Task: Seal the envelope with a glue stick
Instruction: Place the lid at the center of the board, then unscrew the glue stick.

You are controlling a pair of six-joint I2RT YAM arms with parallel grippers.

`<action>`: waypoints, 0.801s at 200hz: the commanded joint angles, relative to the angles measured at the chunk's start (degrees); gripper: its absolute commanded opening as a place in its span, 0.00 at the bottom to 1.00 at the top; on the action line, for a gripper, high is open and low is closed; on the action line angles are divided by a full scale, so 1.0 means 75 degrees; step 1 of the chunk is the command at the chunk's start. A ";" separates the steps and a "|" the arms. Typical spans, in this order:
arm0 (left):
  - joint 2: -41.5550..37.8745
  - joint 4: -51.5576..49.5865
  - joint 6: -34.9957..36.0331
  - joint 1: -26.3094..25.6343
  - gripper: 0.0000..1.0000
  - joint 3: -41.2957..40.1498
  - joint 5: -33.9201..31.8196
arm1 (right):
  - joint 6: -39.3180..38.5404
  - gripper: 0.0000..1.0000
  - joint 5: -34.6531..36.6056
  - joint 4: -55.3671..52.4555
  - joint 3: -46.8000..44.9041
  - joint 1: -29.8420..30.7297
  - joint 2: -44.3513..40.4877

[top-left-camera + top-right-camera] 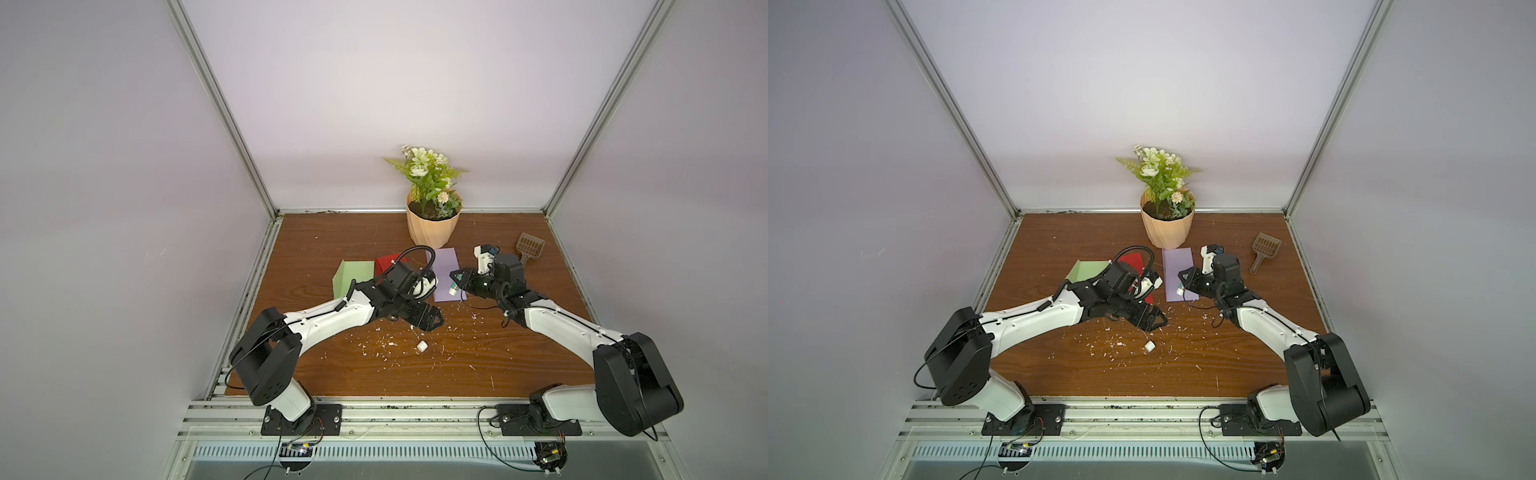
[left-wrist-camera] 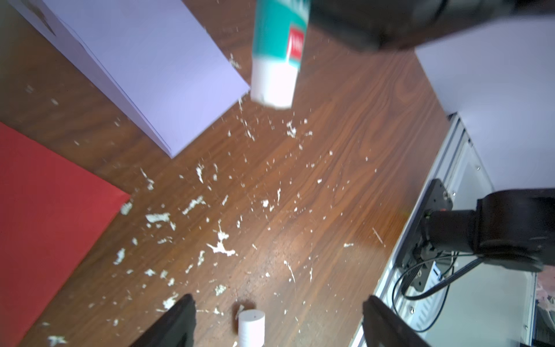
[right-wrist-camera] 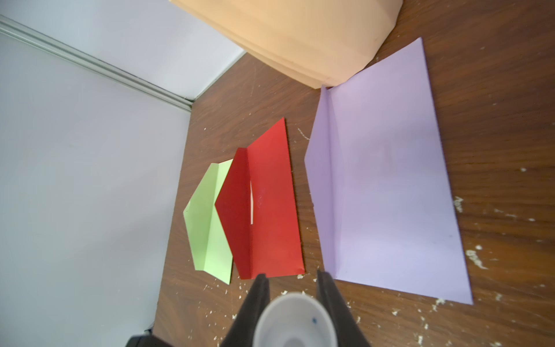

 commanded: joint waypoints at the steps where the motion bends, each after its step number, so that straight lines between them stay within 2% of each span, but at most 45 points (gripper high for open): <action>1: -0.0031 0.0632 -0.0022 0.0148 0.90 0.0108 0.0238 | 0.0460 0.00 -0.0707 0.0745 -0.0102 0.0173 -0.0288; 39: 0.0245 0.1725 -0.0378 0.0169 0.90 0.0170 0.0721 | 0.1399 0.00 -0.1017 0.1812 -0.0515 0.0393 -0.0479; 77: 0.0416 0.2188 -0.0622 0.0170 0.88 0.0202 0.0719 | 0.1893 0.00 -0.1026 0.2329 -0.0597 0.0661 -0.0550; 128: 0.0590 0.2331 -0.0633 0.0190 0.73 0.0343 0.0378 | 0.1969 0.00 -0.1054 0.2367 -0.0532 0.0845 -0.0509; 160: 0.0686 0.2352 -0.0625 0.0227 0.53 0.0483 0.0419 | 0.2074 0.00 -0.1054 0.2448 -0.0607 0.0916 -0.0475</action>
